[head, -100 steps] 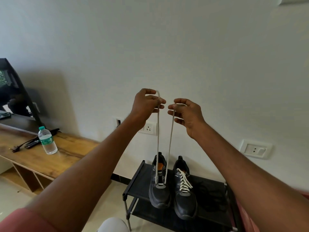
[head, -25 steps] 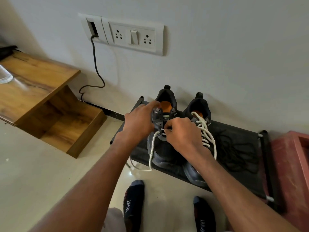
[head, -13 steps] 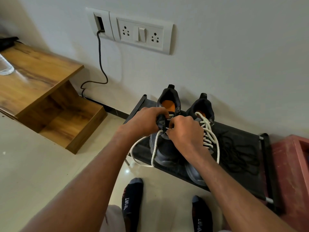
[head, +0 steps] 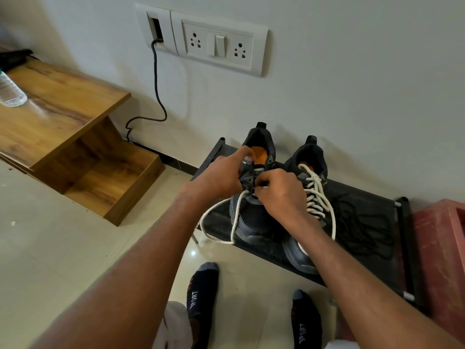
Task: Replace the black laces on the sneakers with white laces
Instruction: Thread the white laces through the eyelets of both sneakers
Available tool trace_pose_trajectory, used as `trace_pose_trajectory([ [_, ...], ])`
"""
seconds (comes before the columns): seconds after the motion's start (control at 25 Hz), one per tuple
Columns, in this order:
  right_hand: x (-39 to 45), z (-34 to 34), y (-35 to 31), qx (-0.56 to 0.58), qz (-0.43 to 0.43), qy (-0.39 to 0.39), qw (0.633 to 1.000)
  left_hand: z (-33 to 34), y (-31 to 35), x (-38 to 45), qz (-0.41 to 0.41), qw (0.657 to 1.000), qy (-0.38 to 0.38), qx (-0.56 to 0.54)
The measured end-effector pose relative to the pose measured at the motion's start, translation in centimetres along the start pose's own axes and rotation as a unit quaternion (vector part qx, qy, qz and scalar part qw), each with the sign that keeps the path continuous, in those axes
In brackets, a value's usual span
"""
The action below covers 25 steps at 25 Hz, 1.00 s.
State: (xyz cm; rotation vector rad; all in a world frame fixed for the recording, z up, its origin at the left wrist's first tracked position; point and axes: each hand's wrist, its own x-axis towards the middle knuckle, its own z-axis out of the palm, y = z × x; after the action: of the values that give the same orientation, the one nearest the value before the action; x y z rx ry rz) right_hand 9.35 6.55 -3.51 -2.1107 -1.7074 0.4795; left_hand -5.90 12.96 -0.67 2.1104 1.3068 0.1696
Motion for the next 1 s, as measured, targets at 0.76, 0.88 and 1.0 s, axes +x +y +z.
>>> trace_pose_trajectory([
  [0.76, -0.2, 0.2, -0.7, 0.057, 0.063, -0.037, 0.996, 0.3, -0.5, 0.4, -0.041, 0.999, 0.015, 0.008],
  [0.88, 0.5, 0.0, -0.4, 0.167, 0.125, -0.099, 0.973, 0.4, -0.5, 0.3, -0.041, 0.999, 0.020, 0.000],
  [1.0, 0.6, -0.8, -0.2, 0.162, 0.099, -0.140, 0.972, 0.6, -0.1, 0.3, -0.044, 0.998, 0.046, -0.013],
])
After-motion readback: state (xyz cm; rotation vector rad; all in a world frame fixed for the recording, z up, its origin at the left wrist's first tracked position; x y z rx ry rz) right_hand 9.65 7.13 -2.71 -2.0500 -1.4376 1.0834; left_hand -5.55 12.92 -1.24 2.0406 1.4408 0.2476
